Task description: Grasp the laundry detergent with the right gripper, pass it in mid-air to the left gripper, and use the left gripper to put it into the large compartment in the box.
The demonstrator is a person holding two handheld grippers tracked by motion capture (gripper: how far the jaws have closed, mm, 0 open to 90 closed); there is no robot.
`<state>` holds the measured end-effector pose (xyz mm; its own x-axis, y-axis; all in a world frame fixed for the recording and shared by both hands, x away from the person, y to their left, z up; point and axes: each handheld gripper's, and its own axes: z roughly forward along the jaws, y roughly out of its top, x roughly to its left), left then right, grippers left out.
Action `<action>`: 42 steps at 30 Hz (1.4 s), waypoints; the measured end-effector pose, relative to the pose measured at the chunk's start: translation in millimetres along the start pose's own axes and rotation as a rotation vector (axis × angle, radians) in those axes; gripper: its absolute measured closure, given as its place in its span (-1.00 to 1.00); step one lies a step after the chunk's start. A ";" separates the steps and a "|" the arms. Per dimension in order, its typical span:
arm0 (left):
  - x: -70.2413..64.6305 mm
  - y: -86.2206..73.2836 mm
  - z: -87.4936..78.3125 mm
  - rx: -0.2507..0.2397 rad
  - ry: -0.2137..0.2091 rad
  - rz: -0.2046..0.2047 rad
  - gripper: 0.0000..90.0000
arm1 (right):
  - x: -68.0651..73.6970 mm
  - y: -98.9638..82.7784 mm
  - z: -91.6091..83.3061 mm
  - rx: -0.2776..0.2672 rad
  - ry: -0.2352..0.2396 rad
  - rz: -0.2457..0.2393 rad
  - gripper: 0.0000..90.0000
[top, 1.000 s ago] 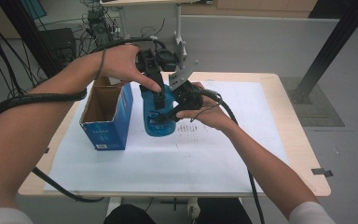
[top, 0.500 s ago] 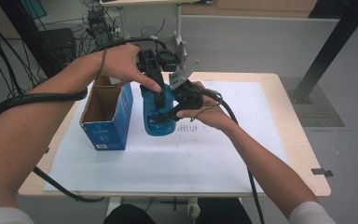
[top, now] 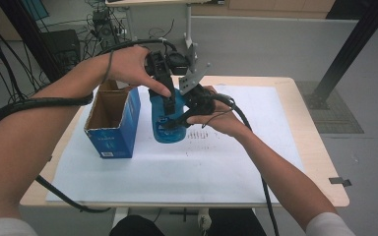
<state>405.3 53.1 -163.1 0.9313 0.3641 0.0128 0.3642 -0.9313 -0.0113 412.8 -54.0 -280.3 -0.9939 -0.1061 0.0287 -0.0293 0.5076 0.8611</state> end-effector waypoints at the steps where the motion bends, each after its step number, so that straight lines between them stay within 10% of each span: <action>1: -0.1 0.2 -0.1 0.002 -0.001 0.001 -0.87 | 0.0 0.0 0.2 0.000 0.001 0.000 -0.02; 10: -0.5 0.2 -0.1 0.001 -0.001 0.004 -0.82 | 3.5 0.2 -1.6 0.026 0.011 0.047 -0.02; 11: -0.5 0.2 0.1 0.003 -0.001 0.006 -0.80 | -0.8 0.3 0.2 -0.008 -0.002 -0.010 -0.02; 42: -2.5 0.8 1.7 0.004 -0.039 0.031 -0.20 | -0.6 -2.5 0.4 -0.001 -0.004 -0.006 -0.02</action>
<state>403.3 51.5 -164.8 0.9416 0.3357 -0.0269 0.3354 -0.9419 -0.0155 413.5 -54.9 -282.6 -0.9942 -0.1058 0.0213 -0.0354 0.5062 0.8617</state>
